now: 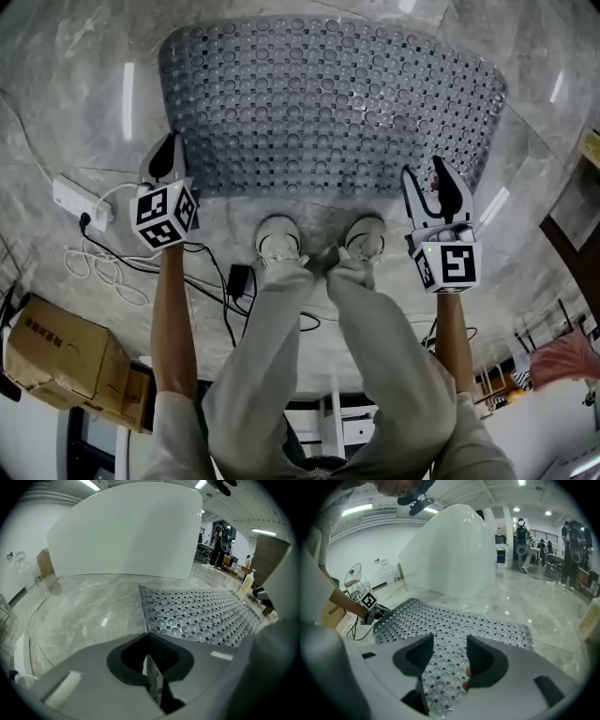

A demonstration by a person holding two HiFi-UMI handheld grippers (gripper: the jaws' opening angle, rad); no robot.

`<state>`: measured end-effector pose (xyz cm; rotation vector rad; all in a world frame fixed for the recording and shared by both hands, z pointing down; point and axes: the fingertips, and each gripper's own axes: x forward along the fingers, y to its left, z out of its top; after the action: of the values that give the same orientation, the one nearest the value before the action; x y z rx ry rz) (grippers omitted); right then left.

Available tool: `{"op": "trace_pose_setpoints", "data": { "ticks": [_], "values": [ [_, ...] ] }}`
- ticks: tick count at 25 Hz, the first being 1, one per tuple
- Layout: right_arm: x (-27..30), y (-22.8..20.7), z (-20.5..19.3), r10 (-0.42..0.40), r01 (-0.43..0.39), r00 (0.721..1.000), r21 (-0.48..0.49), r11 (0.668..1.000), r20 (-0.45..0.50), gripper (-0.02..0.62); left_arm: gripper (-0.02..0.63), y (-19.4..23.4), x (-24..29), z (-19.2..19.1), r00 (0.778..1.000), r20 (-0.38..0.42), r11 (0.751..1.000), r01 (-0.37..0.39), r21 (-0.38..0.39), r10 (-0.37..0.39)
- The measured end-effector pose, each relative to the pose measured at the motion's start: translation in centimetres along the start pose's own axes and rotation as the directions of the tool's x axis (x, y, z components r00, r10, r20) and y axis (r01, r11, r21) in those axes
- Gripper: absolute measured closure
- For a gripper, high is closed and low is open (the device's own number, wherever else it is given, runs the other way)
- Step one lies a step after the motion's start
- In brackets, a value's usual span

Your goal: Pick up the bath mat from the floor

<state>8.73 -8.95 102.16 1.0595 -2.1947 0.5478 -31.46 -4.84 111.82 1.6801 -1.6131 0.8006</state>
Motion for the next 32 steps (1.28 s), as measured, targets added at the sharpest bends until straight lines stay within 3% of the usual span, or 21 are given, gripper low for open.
{"op": "trace_pose_setpoints", "data": {
  "ticks": [18, 32],
  "values": [
    [-4.6, -9.9, -3.6, -0.197, 0.199, 0.98, 0.075, 0.977, -0.034, 0.382, 0.584, -4.2, -2.9, 3.0, 1.0, 0.023, 0.999, 0.003, 0.044, -0.004],
    [-4.2, -18.0, -10.5, -0.286, 0.307, 0.948, 0.16, 0.938, -0.14, 0.382, 0.584, -6.0, -2.3, 3.1, 1.0, 0.026, 0.997, -0.004, 0.077, 0.002]
  ]
}}
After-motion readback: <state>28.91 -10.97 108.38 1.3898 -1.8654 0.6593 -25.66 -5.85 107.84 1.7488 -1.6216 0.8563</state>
